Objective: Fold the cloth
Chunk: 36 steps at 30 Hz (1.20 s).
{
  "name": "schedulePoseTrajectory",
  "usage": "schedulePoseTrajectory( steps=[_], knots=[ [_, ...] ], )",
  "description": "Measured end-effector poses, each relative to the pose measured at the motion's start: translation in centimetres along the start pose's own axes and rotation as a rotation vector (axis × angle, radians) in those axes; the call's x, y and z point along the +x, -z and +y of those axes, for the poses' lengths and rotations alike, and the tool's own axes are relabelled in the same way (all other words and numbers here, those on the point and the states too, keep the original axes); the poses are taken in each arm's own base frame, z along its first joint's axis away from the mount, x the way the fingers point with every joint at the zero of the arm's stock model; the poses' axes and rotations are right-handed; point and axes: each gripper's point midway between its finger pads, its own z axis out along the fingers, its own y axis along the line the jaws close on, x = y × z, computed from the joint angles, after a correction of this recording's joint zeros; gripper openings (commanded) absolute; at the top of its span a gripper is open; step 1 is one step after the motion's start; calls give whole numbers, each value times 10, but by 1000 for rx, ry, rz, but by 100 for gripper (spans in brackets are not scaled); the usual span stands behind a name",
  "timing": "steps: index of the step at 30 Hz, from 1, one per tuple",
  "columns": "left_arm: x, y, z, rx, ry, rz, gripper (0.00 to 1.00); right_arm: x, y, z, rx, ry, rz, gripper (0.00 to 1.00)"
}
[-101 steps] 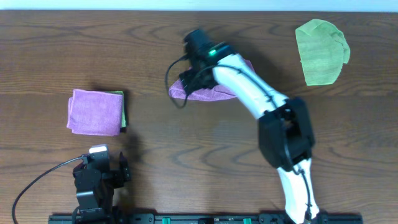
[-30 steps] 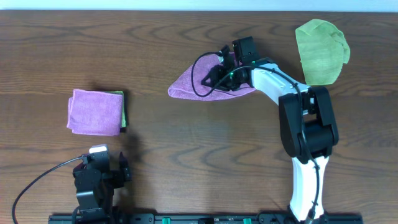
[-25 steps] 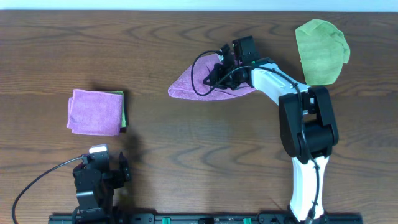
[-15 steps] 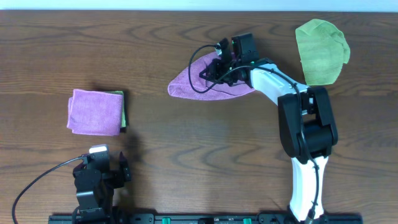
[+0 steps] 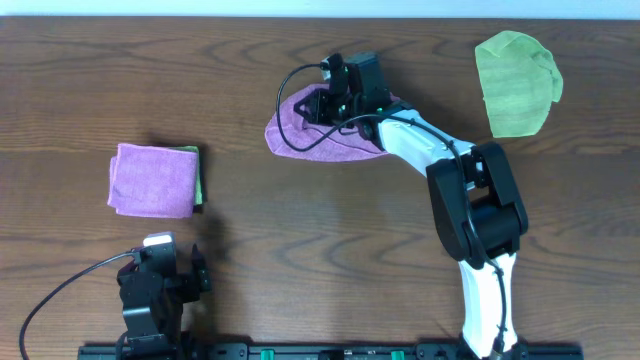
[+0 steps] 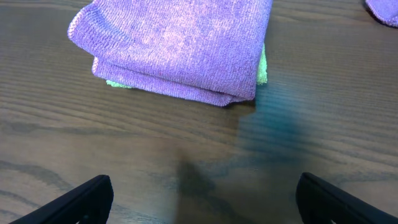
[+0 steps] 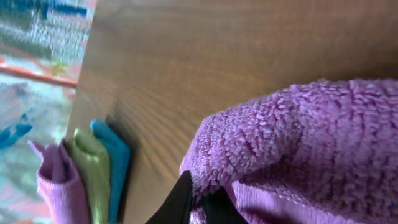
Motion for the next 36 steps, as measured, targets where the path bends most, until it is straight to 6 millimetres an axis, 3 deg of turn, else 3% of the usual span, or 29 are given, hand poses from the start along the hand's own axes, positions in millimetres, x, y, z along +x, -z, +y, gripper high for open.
schedulePoseTrajectory(
  steps=[3, 7, 13, 20, 23, 25, 29, 32, 36],
  knots=[
    [0, 0, 0, 0, 0, 0, 95, -11, 0, -2, 23, 8, -54, 17],
    [0, 0, 0, 0, 0, 0, 95, -26, -1, -1, 25, 26, -124, 37],
    [0, 0, 0, 0, 0, 0, 95, -36, -7, 9, -9, 53, -188, 42],
    [0, 0, 0, 0, 0, 0, 95, -43, -12, 47, -110, 79, -254, 45],
    [0, 0, 0, 0, 0, 0, 95, -39, -15, 53, -120, 64, -247, 49],
    [0, 0, 0, 0, 0, 0, 95, -39, -16, 56, -128, 59, -243, 57],
    [0, 0, 0, 0, 0, 0, 95, -37, -16, 64, -152, 53, -207, 82],
    [0, 0, 0, 0, 0, 0, 95, -25, -17, 58, -140, 30, -115, 99],
    [0, 0, 0, 0, 0, 0, 95, -9, -9, 29, -70, -37, 6, 99]
  ],
)
